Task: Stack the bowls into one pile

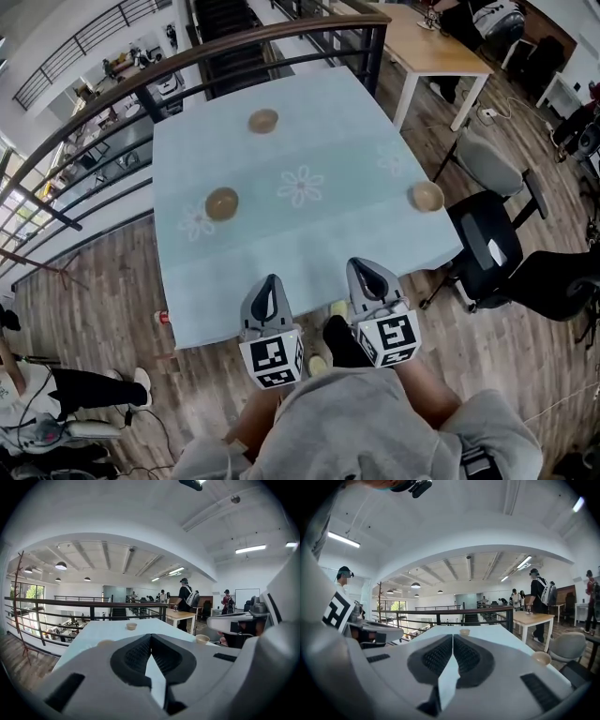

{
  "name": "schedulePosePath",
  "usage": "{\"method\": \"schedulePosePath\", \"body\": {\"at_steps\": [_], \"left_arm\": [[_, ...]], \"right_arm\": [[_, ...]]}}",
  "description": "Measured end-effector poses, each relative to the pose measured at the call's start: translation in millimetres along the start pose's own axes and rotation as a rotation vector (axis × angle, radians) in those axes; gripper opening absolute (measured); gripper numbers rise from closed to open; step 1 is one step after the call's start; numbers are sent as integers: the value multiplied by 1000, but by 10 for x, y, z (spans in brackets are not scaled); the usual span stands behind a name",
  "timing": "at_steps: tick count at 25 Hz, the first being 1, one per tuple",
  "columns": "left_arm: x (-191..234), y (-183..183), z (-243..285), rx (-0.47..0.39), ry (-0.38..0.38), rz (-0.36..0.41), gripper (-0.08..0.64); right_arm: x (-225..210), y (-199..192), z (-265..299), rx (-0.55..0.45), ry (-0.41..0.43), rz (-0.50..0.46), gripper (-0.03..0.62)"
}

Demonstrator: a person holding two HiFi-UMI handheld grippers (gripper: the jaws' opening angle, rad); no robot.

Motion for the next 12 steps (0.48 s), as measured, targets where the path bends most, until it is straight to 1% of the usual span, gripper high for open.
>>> {"method": "schedulePosePath", "body": {"at_steps": [5,8,12], "left_arm": [[14,44,389,24,-6,-3,17],[9,113,515,37,-23,-10,17],[15,287,839,18,-36,8,17]], "right_arm": [[-239,18,230,29,-22,-10,28],[-355,38,295,52,-37,-1,28],[-611,160,537,32,-55,-17,28]]}}
Point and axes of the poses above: the fingertips, and each gripper's own axes: z forward along the fingers, x to its left, y out of its top, the point moved 9 cm from there along -z, backward along the fingers, and after that the axes turned 3 degrees about -x, right-handed, at the moved point
